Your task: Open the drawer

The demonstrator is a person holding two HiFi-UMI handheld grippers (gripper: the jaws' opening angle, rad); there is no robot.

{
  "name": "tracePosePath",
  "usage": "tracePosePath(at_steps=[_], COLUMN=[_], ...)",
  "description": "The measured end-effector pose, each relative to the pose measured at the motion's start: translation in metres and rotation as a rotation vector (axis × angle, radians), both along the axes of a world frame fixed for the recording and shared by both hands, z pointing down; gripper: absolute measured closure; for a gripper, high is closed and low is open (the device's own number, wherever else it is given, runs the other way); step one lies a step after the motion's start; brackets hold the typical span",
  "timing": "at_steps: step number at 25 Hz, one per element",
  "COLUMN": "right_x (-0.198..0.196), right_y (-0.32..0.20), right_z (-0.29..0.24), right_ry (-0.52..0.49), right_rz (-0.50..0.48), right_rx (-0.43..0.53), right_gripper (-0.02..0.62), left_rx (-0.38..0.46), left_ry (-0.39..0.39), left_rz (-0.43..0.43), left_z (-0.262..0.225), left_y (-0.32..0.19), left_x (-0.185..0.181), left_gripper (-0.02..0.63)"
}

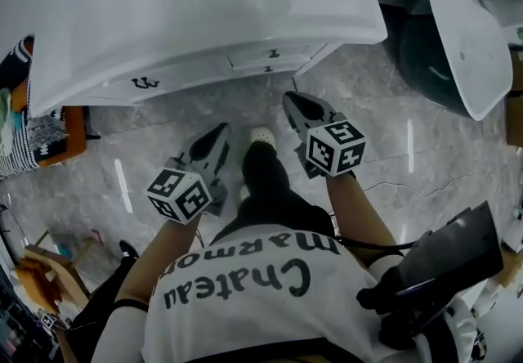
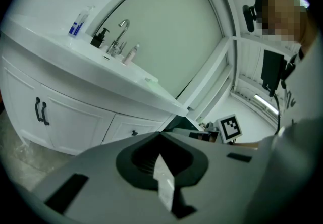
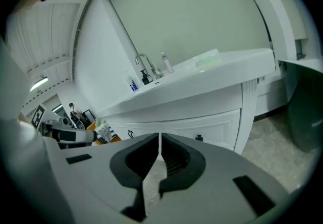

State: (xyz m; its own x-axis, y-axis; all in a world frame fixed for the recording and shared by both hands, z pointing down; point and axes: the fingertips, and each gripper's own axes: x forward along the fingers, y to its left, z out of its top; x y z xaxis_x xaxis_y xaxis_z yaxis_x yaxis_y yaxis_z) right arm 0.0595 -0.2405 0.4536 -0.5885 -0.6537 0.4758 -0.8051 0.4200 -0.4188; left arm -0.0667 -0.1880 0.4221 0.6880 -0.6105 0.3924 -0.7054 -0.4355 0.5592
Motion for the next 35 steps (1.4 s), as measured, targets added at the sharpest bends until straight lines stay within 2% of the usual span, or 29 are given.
tracePosePath(at_steps=[3,8,15,18,21,29,35], right_x=[-0.002,-0.007,-0.013,-0.006,0.000,0.001,-0.001], right_y=[-0.024,-0.056,-0.089,-0.100,-0.108,-0.123,-0.138], right_z=[0.026,0.074,0.130,0.149,0.167,0.199,0.206], right_ry=[0.006,0.060,0.131,0.165,0.156,0.208,0.204], right_rz=[0.009,-0.032,-0.029,0.015,0.064,0.058,0.091], right_rx=[-0.036,-0.086,-0.130,-0.150,-0.188,-0.223,-0.223], right_gripper=[0.591,0.581,0.511,0.506,0.471,0.407,0.405], left_rx=[-0.038,-0.071,-0.102,-0.135,-0.163,-0.197,-0.216], left_ry=[-0.015,-0.046,-0.086,-0.074,-0.071,-0.077,-0.088], left_rz=[-0.023,-0.053,-0.061,-0.095,-0.116,-0.154,-0.179], left_z=[0.020,0.047,0.075,0.082,0.092,0.102,0.100], left_y=[-0.015,-0.041,-0.056,-0.052,-0.043,-0.023,-0.010], left_x=[-0.009,-0.018,-0.032,-0.038,-0.043,-0.054,-0.061], left_gripper=[0.614,0.614,0.614,0.614,0.614,0.614,0.614])
